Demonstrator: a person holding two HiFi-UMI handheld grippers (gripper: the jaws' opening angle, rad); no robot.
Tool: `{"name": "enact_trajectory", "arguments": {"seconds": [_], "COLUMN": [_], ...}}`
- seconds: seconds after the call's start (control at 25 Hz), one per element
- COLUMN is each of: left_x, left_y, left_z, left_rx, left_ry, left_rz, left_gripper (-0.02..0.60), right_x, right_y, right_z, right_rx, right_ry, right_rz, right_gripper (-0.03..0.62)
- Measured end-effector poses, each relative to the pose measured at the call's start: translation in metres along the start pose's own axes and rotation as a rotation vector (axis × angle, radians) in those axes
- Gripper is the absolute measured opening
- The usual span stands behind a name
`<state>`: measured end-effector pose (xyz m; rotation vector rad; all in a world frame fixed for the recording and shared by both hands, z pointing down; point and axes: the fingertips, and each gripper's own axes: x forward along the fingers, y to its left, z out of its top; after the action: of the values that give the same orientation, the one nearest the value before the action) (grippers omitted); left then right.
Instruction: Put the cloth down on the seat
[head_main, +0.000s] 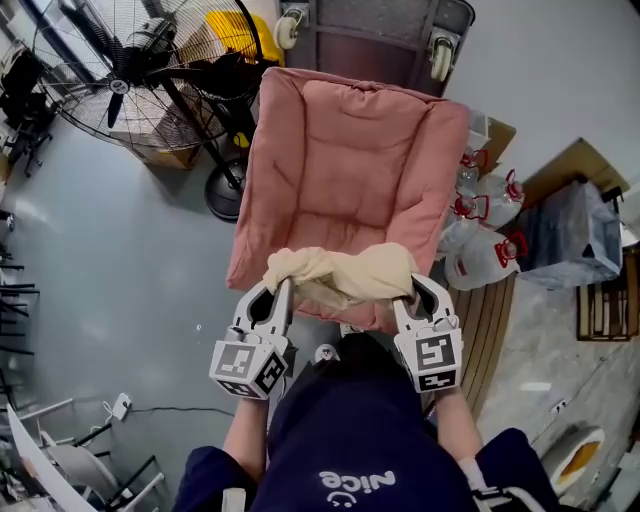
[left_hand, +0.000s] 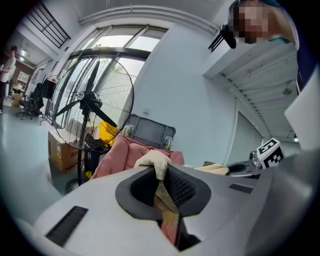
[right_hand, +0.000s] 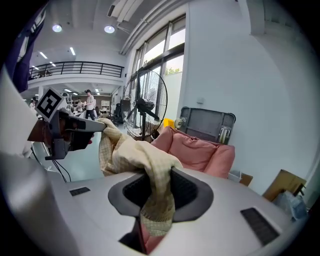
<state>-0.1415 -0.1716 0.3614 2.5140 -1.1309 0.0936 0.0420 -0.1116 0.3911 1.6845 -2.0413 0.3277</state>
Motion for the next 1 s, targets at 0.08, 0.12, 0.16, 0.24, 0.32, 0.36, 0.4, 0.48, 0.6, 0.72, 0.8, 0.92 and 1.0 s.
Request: {"name": "enact_trajectory", "arguments": {"seconds": [0.08,0.12,0.16,0.24,0.32,0.36,0.4,0.48,0.6,0.72,0.8,0.92,1.0], "left_x": [0.013,0.019,0.025,0.037,0.048,0.053,0.058,0.070,0.091,0.109,0.118,0.133,0.141], "left_y": [0.004,0.006,0.008,0.013,0.019,0.021,0.024,0.029,0.036,0.041,0.047,0.055,0.059], "left_z": [0.004,0.005,0.005,0.004,0.001,-0.001,-0.003,-0.008,-0.017,-0.032,-0.043,-0.058,-0.069], "left_rx": [0.001,-0.001,-0.003,-0.005,-0.008,-0.010,-0.011,-0.014,-0.017,-0.020,-0.028,-0.033,-0.046], "left_ry": [-0.005,-0.006,-0.005,0.000,0.009,0.015,0.022,0.035,0.060,0.090,0.113,0.142,0.152], "left_rz": [0.003,0.004,0.007,0.015,0.022,0.025,0.028,0.034,0.041,0.042,0.047,0.059,0.065], "left_gripper": [0.044,0.044,0.044,0.044,0.044,0.044,0.044,0.044,0.044,0.044,0.044,0.044,0.044], "right_x": [0.009,0.014,0.019,0.031,0.043,0.048,0.054,0.065,0.084,0.101,0.112,0.129,0.140], "right_y": [-0.007,-0.011,-0.014,-0.020,-0.024,-0.026,-0.027,-0.032,-0.043,-0.054,-0.058,-0.063,-0.066], "right_z": [0.004,0.005,0.005,0.004,0.002,0.001,-0.001,-0.005,-0.015,-0.029,-0.037,-0.047,-0.056], "right_rx": [-0.010,-0.013,-0.015,-0.015,-0.011,-0.008,-0.004,0.001,0.007,0.016,0.020,0.020,0.024], "right_ry": [-0.004,-0.004,-0.001,0.008,0.017,0.021,0.026,0.039,0.060,0.086,0.101,0.117,0.128], "right_rz": [0.009,0.012,0.015,0.022,0.032,0.037,0.042,0.048,0.053,0.052,0.057,0.070,0.077], "right_gripper": [0.117,0.117,0.117,0.117,0.117,0.117,0.117,0.117,0.117,0.117,0.117,0.117,0.117]}}
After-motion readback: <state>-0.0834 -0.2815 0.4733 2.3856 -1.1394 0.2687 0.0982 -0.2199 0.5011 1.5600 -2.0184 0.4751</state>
